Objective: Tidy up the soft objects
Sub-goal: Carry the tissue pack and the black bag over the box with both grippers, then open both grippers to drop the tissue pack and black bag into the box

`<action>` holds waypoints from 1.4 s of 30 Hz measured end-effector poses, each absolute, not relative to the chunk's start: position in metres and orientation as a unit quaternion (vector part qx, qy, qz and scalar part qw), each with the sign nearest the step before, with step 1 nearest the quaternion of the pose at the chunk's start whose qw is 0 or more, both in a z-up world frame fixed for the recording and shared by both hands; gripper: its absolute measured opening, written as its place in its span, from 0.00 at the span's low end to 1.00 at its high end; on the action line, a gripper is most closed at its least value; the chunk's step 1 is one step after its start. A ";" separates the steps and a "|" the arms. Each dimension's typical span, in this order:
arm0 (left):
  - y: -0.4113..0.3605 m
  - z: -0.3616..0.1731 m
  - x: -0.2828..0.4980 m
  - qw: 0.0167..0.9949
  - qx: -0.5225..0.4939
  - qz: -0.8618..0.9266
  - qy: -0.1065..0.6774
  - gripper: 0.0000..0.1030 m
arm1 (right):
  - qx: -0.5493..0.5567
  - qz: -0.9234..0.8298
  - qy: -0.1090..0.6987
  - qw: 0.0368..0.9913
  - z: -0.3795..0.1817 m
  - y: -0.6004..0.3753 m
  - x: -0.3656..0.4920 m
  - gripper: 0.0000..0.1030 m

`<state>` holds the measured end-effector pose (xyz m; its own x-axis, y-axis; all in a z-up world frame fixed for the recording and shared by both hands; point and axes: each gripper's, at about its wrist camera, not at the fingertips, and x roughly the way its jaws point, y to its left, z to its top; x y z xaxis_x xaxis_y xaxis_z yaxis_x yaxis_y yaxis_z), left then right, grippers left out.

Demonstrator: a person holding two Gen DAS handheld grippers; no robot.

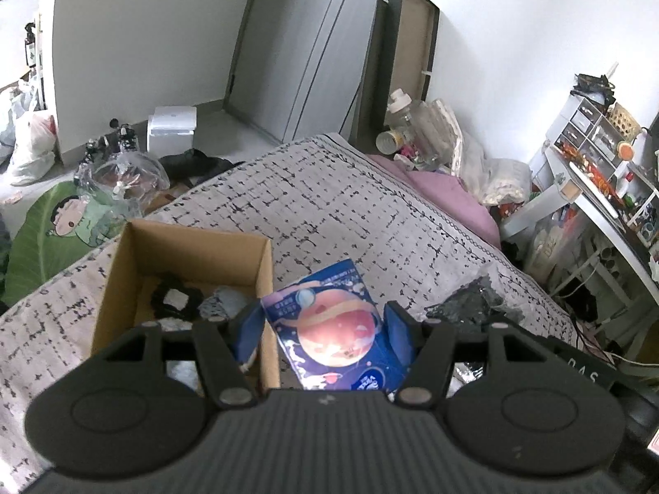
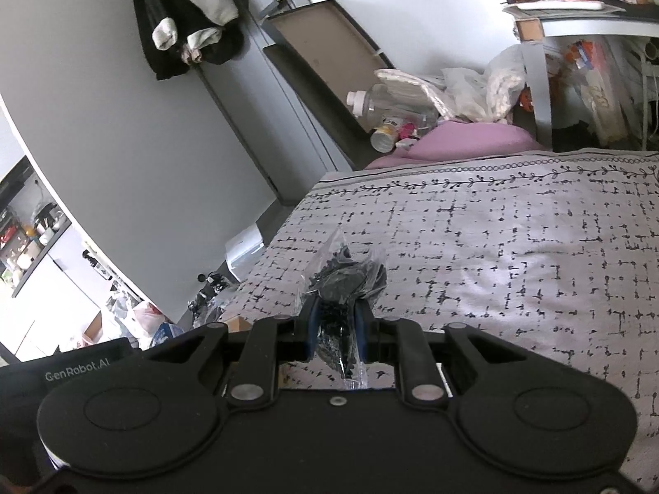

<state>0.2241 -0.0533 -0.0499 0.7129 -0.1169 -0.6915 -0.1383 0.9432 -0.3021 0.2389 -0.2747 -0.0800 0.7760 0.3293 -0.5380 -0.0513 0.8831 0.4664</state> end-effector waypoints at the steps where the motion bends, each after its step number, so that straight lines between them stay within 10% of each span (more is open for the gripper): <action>1: -0.051 -0.049 0.224 0.911 -0.167 0.004 0.378 0.60 | 0.217 0.106 0.317 0.917 -0.079 -0.272 0.237 0.18; 42: 0.072 -0.127 0.281 0.893 -0.126 0.072 0.425 0.61 | 0.136 0.195 0.341 0.910 -0.095 -0.145 0.269 0.18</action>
<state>0.2812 0.0716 -0.1275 0.6280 0.0212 -0.7779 -0.2351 0.9581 -0.1636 0.2688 -0.1453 -0.0952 0.6918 0.4476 -0.5666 -0.2628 0.8870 0.3798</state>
